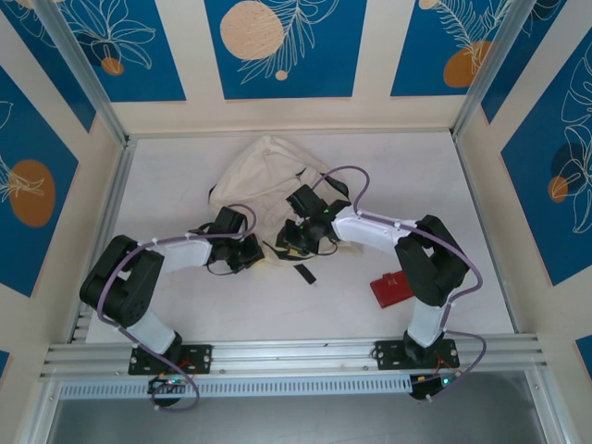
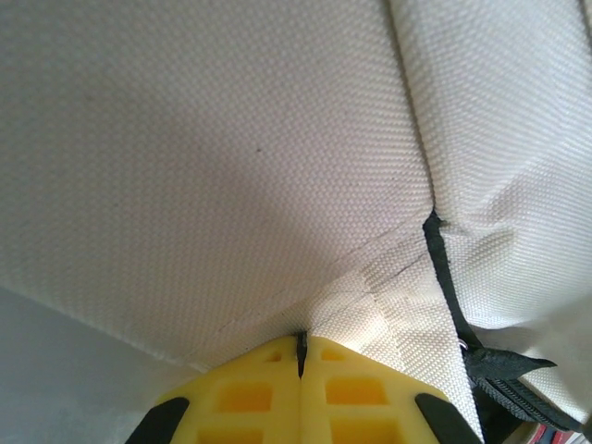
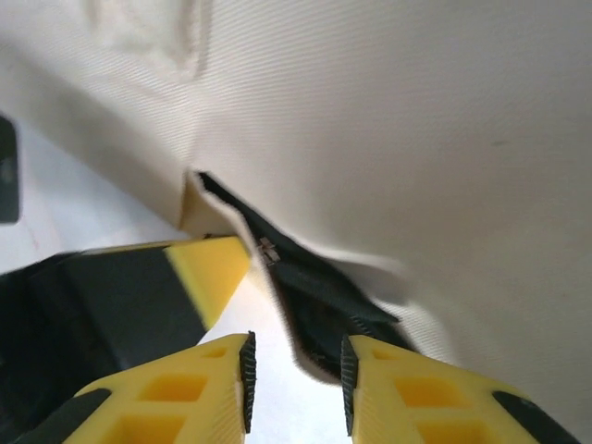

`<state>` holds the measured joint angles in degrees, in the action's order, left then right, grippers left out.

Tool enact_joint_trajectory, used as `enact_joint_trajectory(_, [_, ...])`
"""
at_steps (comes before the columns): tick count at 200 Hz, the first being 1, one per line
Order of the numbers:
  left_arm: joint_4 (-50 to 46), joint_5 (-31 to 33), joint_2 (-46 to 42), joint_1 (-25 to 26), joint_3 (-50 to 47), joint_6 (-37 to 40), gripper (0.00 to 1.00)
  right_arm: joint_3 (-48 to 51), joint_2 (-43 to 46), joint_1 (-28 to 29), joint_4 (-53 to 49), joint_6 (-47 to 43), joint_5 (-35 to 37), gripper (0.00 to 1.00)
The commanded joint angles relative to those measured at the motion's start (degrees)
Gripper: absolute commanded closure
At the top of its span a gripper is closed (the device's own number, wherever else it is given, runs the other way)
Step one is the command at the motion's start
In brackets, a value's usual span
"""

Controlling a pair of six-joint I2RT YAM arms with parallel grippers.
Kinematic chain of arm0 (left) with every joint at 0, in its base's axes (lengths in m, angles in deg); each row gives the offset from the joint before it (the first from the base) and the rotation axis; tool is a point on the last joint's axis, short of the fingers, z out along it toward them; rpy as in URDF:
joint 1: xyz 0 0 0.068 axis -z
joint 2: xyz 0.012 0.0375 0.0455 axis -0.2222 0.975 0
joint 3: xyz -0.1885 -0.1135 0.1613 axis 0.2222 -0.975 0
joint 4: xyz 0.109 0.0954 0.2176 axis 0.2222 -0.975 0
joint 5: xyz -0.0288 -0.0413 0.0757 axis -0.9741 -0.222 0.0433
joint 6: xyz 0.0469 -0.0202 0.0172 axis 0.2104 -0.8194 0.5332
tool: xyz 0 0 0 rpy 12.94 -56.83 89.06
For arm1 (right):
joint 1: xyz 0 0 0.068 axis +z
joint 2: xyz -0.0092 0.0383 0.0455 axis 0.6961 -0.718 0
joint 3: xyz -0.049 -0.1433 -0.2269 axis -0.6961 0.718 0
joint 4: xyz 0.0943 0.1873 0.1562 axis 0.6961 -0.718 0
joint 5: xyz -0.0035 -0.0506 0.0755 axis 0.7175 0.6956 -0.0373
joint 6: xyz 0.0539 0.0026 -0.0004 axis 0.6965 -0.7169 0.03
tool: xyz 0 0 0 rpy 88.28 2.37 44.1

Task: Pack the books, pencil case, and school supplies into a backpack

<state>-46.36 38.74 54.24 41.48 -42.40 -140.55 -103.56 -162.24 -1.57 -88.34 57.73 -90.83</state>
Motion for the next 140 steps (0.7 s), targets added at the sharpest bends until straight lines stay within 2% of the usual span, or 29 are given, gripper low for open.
enact_joint_trajectory(1, [-1.30, 0.90, 0.59, 0.57, -0.69, 1.39, 1.00, -3.71, -1.58, -0.05, -7.62, 4.39, 4.03, 0.63])
enact_joint_trajectory(19, [-1.09, 0.75, 1.04, 0.62, -0.48, 1.11, 1.00, -5.63, -2.26, -0.04, -9.56, 3.62, 6.74, 0.61])
enact_joint_trajectory(35, [-1.28, 0.70, 1.32, 0.58, -0.25, 1.21, 1.00, -6.52, -3.53, -0.02, -9.92, 1.26, 6.41, 0.60])
enact_joint_trajectory(83, [-2.01, 0.47, 2.10, 0.60, 0.36, 1.46, 1.00, -6.56, -5.74, -0.67, -10.73, -9.22, -0.43, 0.60])
enact_joint_trajectory(140, [-2.27, 0.63, 2.84, 0.59, 0.53, 1.48, 1.00, -5.82, -7.16, -2.45, -7.11, -16.29, -8.64, 0.60])
